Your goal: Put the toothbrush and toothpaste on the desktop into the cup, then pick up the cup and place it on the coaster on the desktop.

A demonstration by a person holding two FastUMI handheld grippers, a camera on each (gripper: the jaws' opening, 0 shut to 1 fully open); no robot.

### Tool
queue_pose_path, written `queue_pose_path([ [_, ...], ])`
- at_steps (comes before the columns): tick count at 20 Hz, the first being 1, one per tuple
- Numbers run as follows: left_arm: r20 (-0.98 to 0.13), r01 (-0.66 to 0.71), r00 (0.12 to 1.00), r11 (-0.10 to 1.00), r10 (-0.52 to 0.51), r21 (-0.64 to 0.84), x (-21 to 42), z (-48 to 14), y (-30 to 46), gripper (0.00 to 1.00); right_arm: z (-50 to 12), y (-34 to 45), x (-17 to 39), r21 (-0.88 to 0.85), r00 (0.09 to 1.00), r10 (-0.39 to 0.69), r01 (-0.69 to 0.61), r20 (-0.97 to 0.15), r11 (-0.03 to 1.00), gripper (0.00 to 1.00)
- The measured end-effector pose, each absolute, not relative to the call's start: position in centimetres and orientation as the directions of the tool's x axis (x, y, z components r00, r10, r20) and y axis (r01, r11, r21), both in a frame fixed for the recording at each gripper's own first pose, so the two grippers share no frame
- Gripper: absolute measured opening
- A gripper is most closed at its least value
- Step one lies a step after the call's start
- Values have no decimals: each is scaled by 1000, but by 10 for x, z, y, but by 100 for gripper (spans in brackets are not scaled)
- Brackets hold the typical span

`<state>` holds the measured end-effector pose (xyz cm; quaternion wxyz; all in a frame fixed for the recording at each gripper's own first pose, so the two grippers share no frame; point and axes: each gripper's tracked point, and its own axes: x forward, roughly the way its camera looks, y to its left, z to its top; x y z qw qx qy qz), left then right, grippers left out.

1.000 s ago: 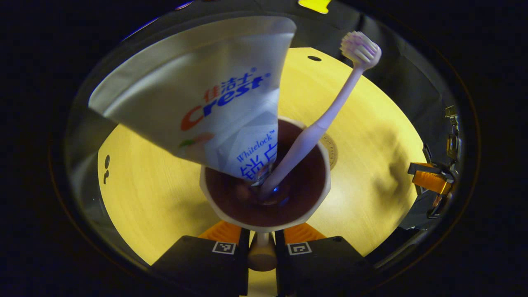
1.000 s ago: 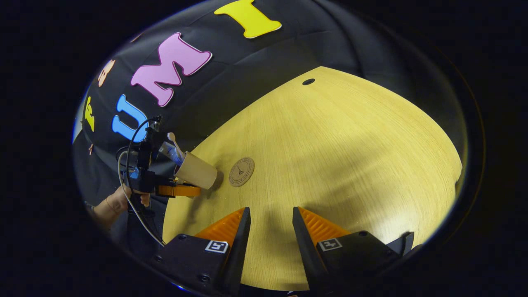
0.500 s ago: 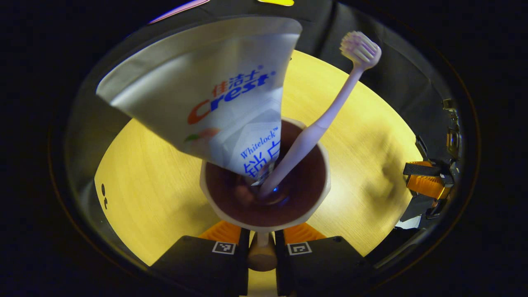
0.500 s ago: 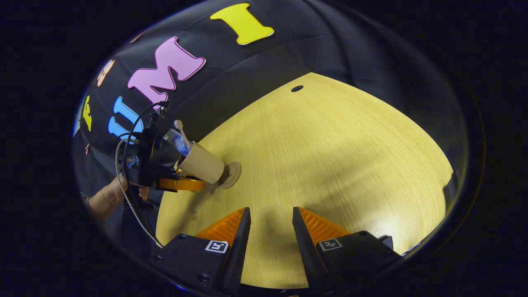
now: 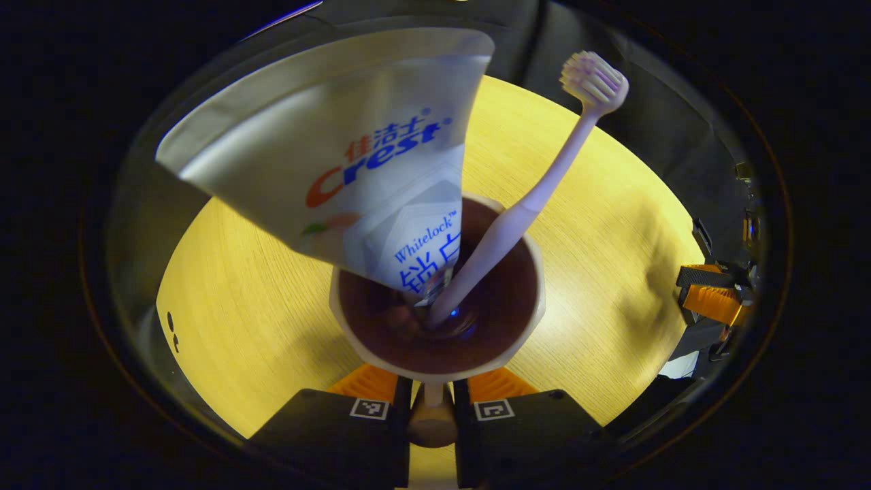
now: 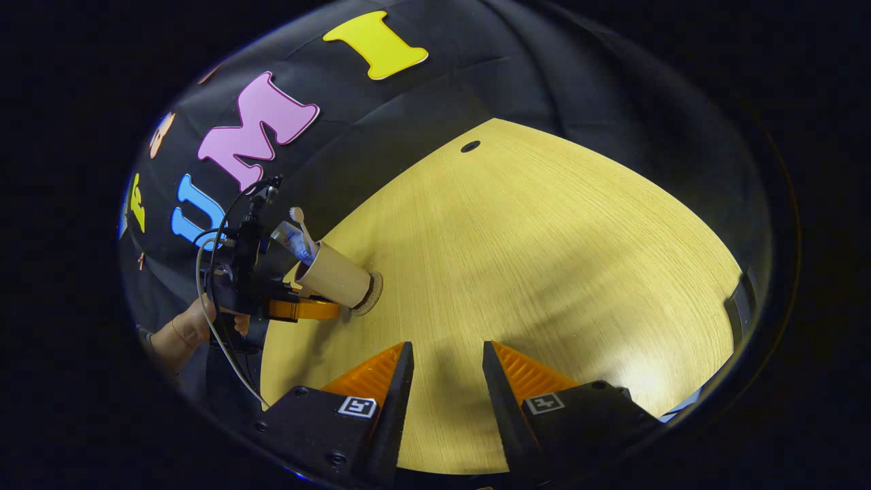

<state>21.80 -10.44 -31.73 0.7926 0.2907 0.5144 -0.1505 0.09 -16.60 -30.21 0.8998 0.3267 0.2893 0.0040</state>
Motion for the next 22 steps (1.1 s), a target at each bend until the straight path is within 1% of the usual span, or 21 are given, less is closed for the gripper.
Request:
queue_pose_path([
  [1, -904, 537, 422, 787, 63, 305, 219, -319, -104, 31, -303, -168, 0, 590, 832, 194, 186, -520, 786, 64],
  [13, -906, 534, 417, 787, 74, 310, 220, -328, -107, 32, -304, -169, 2, 607, 830, 197, 200, -522, 769, 64],
  [14, -908, 532, 413, 789, 75, 307, 219, -329, -106, 27, -304, -169, 3, 611, 830, 197, 203, -522, 766, 64],
  [16, -908, 531, 413, 790, 75, 307, 219, -328, -107, 37, -302, -169, 3, 616, 831, 198, 204, -519, 761, 64],
  [17, -907, 534, 416, 788, 71, 306, 219, -326, -107, 35, -302, -169, 3, 616, 831, 199, 203, -520, 761, 63],
  [19, -904, 544, 425, 782, 56, 304, 217, -322, -110, 37, -302, -168, 3, 614, 830, 201, 200, -520, 763, 64],
  [20, -898, 543, 436, 779, 60, 315, 219, -319, -110, 41, -302, -167, 4, 612, 829, 200, 201, -522, 765, 64],
  [21, -894, 539, 443, 777, 66, 325, 219, -316, -109, 57, -301, -166, 4, 612, 829, 201, 201, -522, 765, 64],
  [22, -890, 531, 450, 779, 74, 334, 219, -313, -108, 60, -300, -165, 5, 614, 828, 204, 200, -523, 763, 63],
])
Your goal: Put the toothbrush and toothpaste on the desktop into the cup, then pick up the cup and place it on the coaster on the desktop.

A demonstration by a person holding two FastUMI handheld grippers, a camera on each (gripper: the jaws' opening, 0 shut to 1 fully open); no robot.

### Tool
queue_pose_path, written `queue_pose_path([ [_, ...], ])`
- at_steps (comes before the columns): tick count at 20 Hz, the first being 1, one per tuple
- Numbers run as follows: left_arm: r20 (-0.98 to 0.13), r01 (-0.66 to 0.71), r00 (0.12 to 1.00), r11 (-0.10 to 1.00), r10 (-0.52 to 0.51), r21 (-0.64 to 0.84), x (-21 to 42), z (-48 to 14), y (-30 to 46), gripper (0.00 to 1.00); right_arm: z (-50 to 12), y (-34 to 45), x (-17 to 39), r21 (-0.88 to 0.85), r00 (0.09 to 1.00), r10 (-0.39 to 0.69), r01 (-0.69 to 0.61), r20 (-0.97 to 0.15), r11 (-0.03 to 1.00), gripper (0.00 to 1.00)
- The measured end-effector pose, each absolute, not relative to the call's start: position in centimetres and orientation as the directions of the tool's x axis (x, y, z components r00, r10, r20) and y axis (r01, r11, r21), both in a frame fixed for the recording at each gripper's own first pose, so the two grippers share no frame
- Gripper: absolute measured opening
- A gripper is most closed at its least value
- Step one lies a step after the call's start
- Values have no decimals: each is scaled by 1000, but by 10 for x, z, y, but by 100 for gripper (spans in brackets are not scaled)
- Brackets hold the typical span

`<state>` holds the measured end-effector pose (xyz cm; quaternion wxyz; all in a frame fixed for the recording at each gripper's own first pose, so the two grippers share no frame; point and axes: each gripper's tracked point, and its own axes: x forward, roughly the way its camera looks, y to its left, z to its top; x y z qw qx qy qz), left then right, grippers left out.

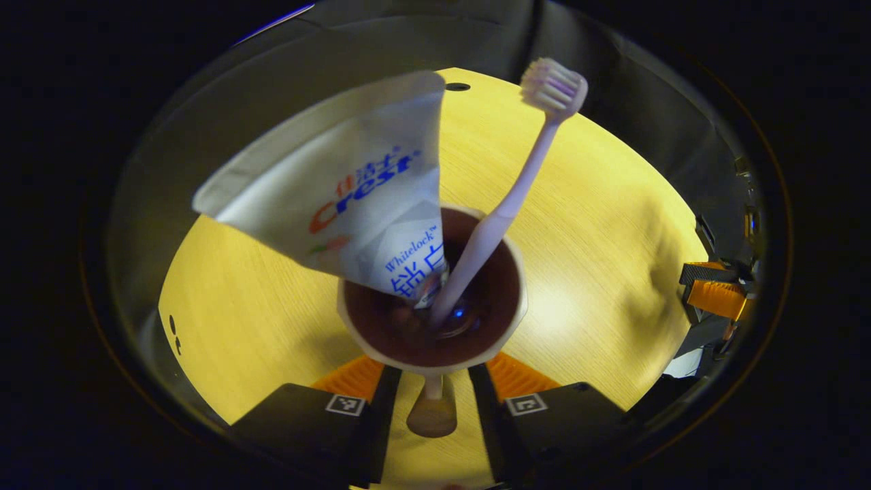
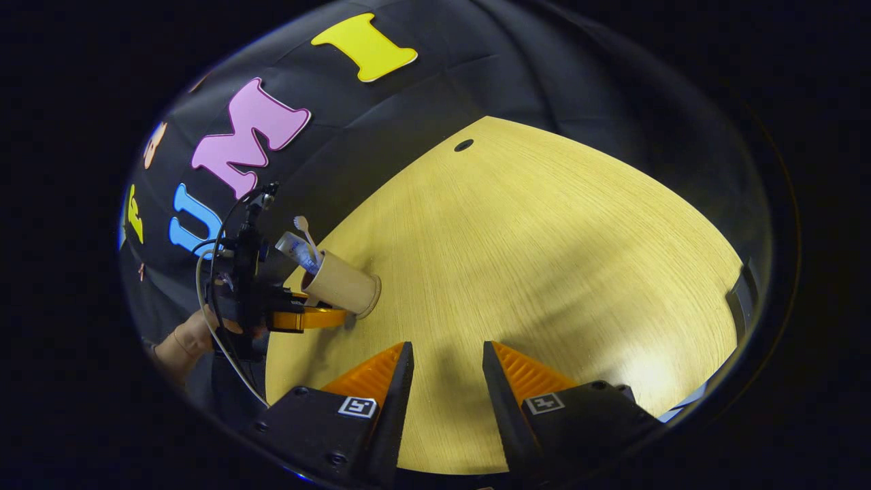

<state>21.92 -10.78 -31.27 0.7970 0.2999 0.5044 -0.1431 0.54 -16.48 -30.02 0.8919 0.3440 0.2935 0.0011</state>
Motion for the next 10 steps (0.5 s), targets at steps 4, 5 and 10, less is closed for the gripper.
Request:
queue_pose_path([
  [4, -880, 508, 466, 789, 85, 345, 212, -303, -107, 71, -294, -157, 6, 609, 823, 217, 185, -525, 772, 64],
  [5, -877, 506, 472, 790, 83, 347, 209, -298, -106, 72, -292, -156, 7, 604, 823, 217, 181, -525, 776, 64],
  [10, -862, 487, 504, 809, 48, 329, 190, -266, -110, 81, -278, -147, 9, 578, 817, 218, 164, -534, 799, 64],
])
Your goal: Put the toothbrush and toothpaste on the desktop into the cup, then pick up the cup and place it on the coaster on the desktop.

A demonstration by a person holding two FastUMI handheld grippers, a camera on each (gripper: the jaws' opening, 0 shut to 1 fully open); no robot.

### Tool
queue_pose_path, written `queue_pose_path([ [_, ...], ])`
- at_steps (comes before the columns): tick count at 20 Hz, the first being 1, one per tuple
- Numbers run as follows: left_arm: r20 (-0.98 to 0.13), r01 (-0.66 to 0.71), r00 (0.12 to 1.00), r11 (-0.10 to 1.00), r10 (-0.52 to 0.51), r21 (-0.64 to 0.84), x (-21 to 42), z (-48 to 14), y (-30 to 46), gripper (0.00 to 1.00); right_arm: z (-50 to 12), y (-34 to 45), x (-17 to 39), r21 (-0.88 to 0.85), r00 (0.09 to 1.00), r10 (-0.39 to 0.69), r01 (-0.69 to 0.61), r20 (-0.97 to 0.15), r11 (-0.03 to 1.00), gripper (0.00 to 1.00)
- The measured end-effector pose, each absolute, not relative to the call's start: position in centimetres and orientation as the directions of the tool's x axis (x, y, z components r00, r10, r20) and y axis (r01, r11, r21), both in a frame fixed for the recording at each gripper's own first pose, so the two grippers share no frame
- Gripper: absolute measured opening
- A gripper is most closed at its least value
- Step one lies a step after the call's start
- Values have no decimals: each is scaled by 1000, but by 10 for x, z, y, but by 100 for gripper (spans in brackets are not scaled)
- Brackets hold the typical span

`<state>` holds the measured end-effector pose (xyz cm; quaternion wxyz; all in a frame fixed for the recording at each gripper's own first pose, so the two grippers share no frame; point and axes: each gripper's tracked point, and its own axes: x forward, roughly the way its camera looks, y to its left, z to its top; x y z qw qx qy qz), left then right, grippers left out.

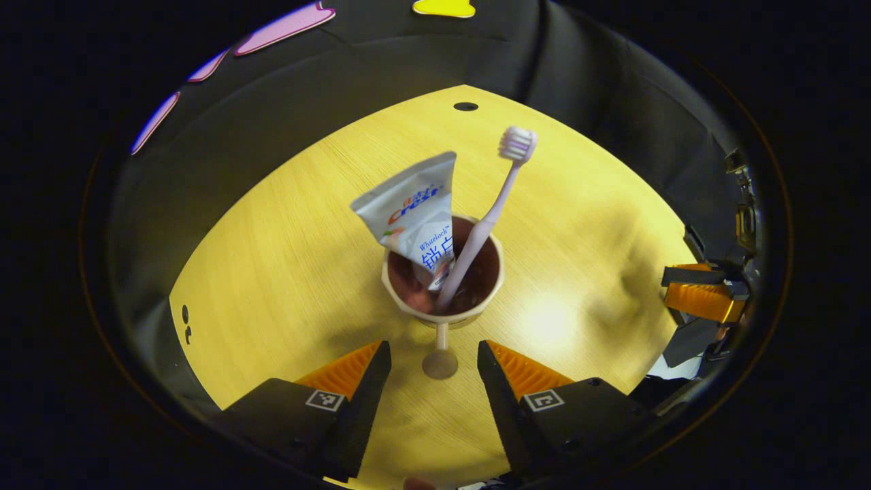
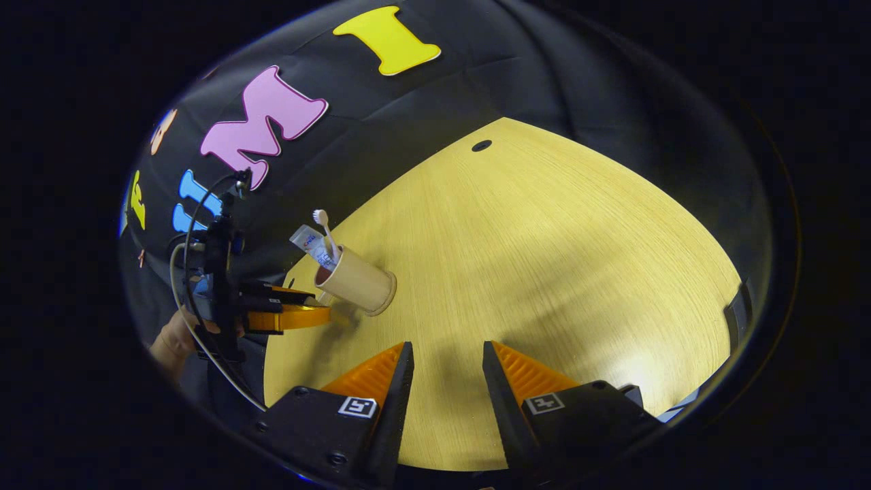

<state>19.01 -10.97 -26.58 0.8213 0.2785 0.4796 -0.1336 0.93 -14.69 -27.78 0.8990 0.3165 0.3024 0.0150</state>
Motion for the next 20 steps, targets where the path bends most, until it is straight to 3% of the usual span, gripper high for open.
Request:
queue_pose_path([
  [20, -729, 301, 682, 932, -62, 202, 89, -193, -59, 81, -228, -87, 6, 558, 807, 229, 145, -544, 817, 63],
])
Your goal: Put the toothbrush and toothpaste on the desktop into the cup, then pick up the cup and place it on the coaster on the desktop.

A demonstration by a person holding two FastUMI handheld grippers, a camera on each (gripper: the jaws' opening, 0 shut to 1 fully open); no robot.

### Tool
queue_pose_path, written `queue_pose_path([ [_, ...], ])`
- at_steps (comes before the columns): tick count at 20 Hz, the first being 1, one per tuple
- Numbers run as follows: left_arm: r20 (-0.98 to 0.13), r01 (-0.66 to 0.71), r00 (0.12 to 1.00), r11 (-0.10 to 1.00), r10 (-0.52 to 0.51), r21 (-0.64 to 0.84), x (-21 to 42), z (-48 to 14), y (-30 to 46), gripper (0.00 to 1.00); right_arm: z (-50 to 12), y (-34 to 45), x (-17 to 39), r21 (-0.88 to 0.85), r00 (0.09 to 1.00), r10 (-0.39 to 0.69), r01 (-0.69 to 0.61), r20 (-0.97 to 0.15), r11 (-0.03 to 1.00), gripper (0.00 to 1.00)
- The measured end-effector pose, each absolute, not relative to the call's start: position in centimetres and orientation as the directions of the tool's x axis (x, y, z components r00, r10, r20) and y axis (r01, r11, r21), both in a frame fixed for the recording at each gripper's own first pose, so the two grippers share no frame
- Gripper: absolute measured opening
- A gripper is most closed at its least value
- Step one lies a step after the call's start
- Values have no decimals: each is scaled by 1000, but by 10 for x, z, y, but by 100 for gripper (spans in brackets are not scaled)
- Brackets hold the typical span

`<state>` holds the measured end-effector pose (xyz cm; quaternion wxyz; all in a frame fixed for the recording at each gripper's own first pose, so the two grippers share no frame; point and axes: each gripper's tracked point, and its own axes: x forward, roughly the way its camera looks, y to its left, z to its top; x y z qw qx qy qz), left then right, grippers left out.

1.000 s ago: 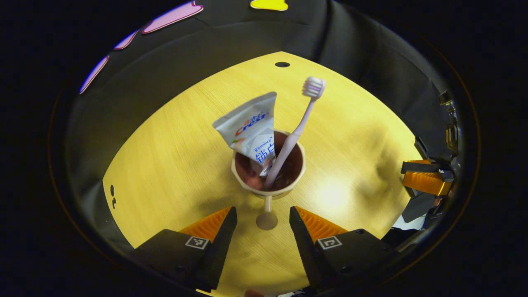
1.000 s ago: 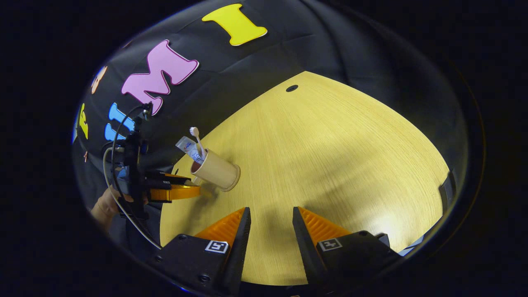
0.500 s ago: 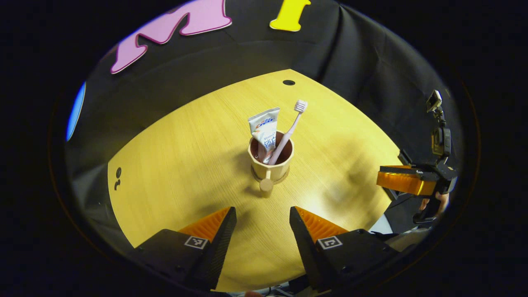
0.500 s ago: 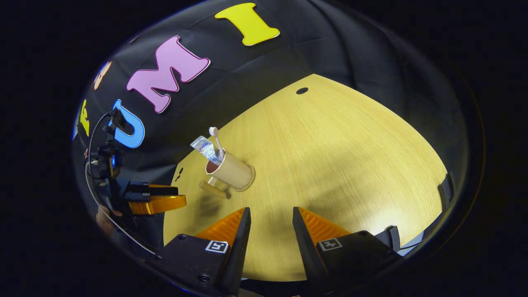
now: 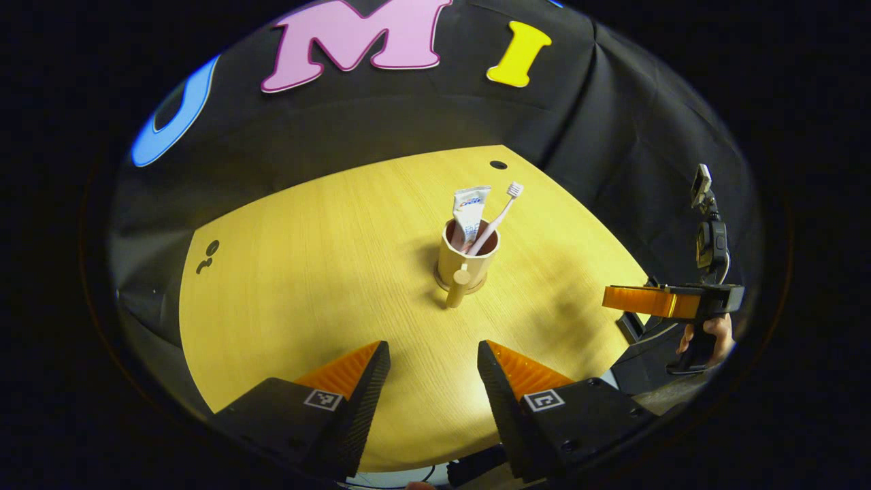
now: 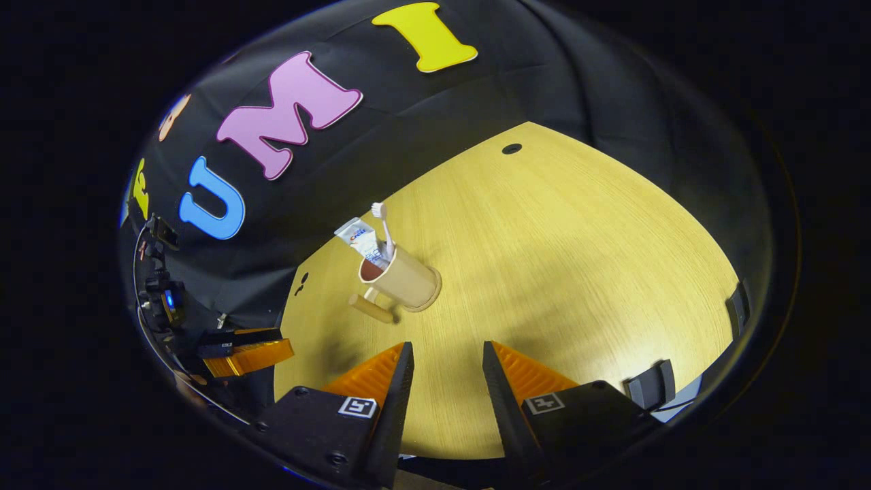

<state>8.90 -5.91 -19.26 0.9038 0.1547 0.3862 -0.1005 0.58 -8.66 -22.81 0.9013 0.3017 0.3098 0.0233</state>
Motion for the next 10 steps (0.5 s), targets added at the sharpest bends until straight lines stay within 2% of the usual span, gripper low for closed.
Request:
queue_pose_path([
  [4, -695, 278, 717, 934, -46, 224, 77, -189, -35, 81, -218, -72, 7, 552, 805, 248, 114, -538, 826, 64],
  [10, -690, 227, 722, 959, -50, 168, 62, -193, -19, 82, -217, -57, 10, 545, 795, 269, 91, -543, 833, 64],
])
